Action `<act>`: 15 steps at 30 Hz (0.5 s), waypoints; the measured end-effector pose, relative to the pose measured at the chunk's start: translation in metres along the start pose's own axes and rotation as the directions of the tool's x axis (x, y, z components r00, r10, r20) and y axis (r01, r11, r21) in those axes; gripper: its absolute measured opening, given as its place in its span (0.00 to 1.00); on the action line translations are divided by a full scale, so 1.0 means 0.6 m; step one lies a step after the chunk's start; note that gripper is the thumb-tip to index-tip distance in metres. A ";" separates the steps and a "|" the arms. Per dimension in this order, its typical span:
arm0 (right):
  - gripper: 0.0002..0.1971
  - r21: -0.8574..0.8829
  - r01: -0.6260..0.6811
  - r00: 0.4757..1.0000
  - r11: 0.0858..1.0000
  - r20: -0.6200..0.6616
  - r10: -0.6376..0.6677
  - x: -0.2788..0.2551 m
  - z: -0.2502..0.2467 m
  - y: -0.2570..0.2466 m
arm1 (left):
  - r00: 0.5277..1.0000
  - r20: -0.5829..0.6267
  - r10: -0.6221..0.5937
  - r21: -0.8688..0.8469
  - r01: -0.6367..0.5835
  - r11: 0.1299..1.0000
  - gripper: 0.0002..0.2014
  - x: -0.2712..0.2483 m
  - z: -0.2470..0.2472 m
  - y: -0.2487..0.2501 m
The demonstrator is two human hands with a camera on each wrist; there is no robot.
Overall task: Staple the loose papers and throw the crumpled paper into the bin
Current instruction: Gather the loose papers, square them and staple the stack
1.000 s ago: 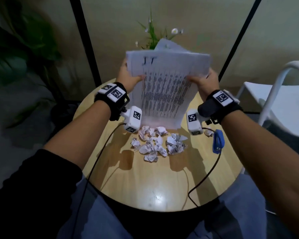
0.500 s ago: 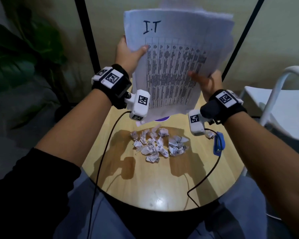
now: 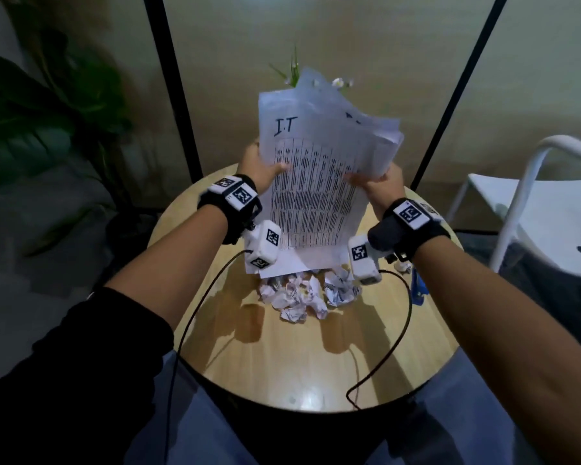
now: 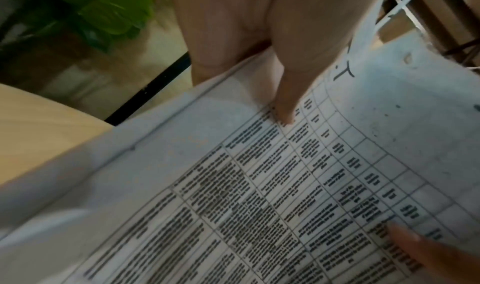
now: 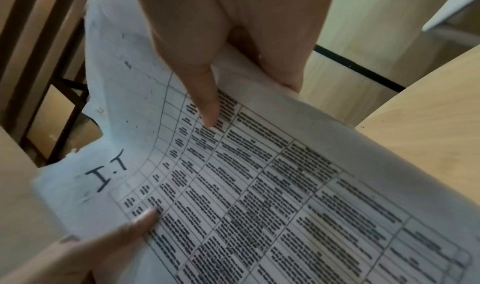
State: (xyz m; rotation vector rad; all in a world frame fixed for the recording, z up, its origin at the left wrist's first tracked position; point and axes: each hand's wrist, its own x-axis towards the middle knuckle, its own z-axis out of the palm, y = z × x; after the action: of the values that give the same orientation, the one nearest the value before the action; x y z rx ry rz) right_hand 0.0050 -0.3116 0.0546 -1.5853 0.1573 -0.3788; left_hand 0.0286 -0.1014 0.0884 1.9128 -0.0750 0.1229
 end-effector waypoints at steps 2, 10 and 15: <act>0.23 0.023 0.029 0.999 0.999 -0.014 -0.029 0.000 0.004 -0.013 | 0.998 -0.038 0.040 -0.015 -0.040 0.999 0.22 0.008 0.000 0.006; 0.14 0.076 0.129 0.991 0.989 -0.031 -0.127 0.011 0.004 -0.041 | 0.987 -0.115 0.114 -0.142 -0.130 0.981 0.25 0.027 -0.003 0.018; 0.20 -0.051 0.027 0.999 0.998 -0.034 -0.029 -0.011 -0.013 0.016 | 0.999 -0.002 0.054 -0.046 -0.054 0.997 0.28 0.014 0.003 -0.039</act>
State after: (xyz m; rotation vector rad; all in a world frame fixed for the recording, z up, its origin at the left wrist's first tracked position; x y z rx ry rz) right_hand -0.0024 -0.3177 0.0441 -1.6324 0.1733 -0.4273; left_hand 0.0395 -0.0951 0.0669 1.8651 -0.1279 0.1569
